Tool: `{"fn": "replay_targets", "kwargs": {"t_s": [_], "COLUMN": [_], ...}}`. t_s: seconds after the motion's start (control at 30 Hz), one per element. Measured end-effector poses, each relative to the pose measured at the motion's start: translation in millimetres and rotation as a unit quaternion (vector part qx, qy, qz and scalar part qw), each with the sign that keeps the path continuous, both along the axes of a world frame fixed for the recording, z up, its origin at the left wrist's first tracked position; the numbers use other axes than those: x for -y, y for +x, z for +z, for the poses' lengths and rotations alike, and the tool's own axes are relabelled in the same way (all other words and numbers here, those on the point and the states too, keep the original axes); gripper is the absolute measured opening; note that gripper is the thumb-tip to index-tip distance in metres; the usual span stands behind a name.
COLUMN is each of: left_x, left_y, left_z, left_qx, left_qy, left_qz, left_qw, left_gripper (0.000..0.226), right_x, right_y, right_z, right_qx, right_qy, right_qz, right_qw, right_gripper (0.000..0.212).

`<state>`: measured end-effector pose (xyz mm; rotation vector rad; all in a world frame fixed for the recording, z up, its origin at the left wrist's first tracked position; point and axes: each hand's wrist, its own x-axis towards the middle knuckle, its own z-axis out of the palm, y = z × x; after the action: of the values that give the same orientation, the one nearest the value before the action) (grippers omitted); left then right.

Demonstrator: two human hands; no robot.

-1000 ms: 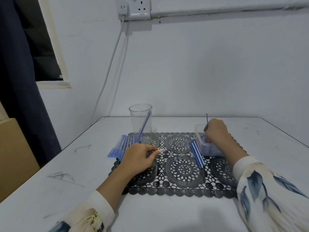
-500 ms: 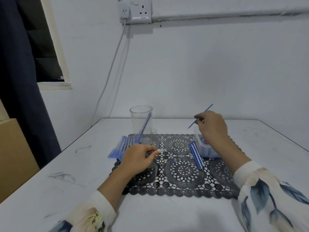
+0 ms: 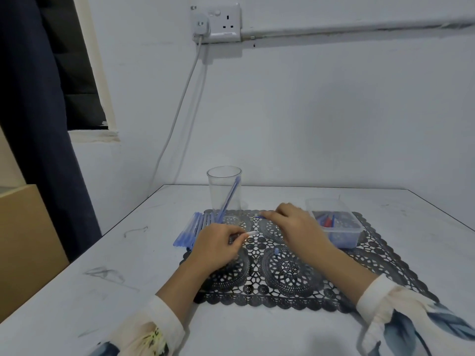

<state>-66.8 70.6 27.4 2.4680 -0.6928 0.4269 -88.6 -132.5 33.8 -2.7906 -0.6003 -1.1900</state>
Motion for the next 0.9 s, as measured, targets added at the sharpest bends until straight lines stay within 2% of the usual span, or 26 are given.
{"fn": "replay_targets", "kwargs": {"t_s": [0.1,0.37,0.9], "left_x": [-1.2,-6.3,-5.3], "left_y": [0.9,3.7,0.4], "left_z": [0.3,3.4,4.1], "left_qx": [-0.007,-0.008,0.005], "left_qy": [-0.005,-0.013,-0.032], "left_qz": [0.006,0.02,0.003], "left_qw": [1.0,1.0,0.999], "left_gripper": [0.025,0.024,0.023], "right_x": [1.1,4.3,4.1], "right_y": [0.4,-0.6,2.0], "right_z": [-8.8,-10.5,-13.9], "right_qx": [-0.038,0.015,0.036], "right_qy": [-0.013,-0.021,-0.025], "right_qz": [-0.011,-0.036,-0.022], "right_qw": [0.999,0.999,0.999], "right_gripper": [0.068,0.061,0.059]}}
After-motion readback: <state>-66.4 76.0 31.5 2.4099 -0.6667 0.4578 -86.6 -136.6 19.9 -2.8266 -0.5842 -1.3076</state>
